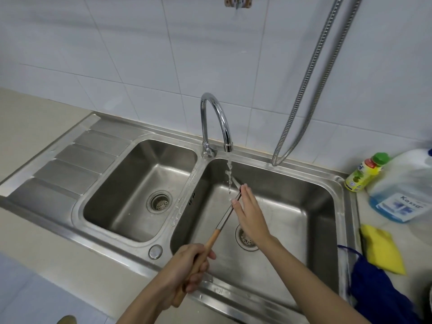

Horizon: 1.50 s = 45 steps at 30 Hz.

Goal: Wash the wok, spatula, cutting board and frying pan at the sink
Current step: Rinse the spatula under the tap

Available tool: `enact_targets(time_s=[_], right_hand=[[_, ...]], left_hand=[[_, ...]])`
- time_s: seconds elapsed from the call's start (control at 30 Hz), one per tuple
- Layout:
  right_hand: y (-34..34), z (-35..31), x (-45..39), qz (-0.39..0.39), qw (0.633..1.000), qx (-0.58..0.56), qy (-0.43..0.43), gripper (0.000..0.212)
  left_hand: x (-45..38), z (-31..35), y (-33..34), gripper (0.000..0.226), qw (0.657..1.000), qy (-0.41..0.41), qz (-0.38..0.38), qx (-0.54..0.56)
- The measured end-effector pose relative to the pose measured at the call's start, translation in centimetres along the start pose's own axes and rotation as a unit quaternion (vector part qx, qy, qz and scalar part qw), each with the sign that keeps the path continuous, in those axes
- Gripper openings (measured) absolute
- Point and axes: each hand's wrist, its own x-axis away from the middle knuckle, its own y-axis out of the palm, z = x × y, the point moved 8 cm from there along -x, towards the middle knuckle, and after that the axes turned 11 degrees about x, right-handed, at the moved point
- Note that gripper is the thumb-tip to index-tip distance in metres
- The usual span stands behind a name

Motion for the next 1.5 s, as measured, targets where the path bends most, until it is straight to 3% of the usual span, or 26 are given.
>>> enact_targets(time_s=[0.2, 0.33, 0.43, 0.53, 0.63, 0.77, 0.83, 0.93, 1.07, 1.13, 1.37, 1.43, 1.5], right_hand=[[0.0, -0.7, 0.5, 0.01, 0.998, -0.053, -0.011, 0.062], [0.1, -0.4, 0.1, 0.037, 0.991, -0.13, -0.011, 0.036], [-2.6, -0.1, -3.0, 0.071, 0.992, -0.106, -0.003, 0.021], [-5.7, -1.5, -7.8, 0.101, 0.992, -0.073, -0.027, 0.022], [-6.5, -4.7, -13.3, 0.048, 0.995, -0.044, -0.076, 0.025], [-4.8, -8.7, -17.4, -0.137, 0.978, -0.102, -0.118, 0.033], [-3.8, -10.0, -17.6, -0.195, 0.962, -0.118, -0.15, 0.039], [-2.3, -10.2, -19.0, -0.166, 0.968, 0.021, -0.19, 0.031], [-2.5, -11.2, -19.7, -0.101, 0.964, 0.083, -0.233, 0.019], [-3.6, -10.9, -19.5, -0.08, 0.966, 0.085, -0.229, 0.007], [-4.1, -8.2, -20.0, -0.018, 0.992, 0.001, -0.129, 0.021], [-5.2, -5.9, -17.5, 0.05, 0.993, -0.028, -0.099, 0.023], [-5.1, -2.9, -13.6, 0.069, 0.993, -0.058, -0.077, 0.026]], left_hand=[[1.6, 0.4, -0.8, 0.031, 0.999, 0.01, 0.018, -0.029], [3.2, 0.4, -3.4, 0.03, 0.994, 0.015, 0.07, -0.088], [3.9, 1.2, -5.4, 0.028, 0.977, 0.048, 0.111, -0.173], [4.0, 2.0, -6.3, 0.023, 0.956, 0.08, 0.137, -0.246], [3.8, 3.0, -6.6, 0.018, 0.923, 0.113, 0.172, -0.325], [3.2, 4.1, -6.8, 0.011, 0.86, 0.133, 0.211, -0.445], [3.0, 4.4, -7.0, 0.009, 0.84, 0.131, 0.224, -0.476], [3.0, 4.9, -7.1, 0.004, 0.815, 0.138, 0.249, -0.506], [2.9, 5.7, -7.2, 0.009, 0.779, 0.154, 0.279, -0.54], [2.7, 5.8, -7.0, 0.009, 0.765, 0.151, 0.284, -0.558], [1.6, 5.7, -7.1, 0.016, 0.718, 0.151, 0.28, -0.619], [1.5, 5.2, -6.8, 0.02, 0.701, 0.154, 0.27, -0.642], [1.2, 4.6, -6.7, 0.021, 0.695, 0.157, 0.26, -0.652]])
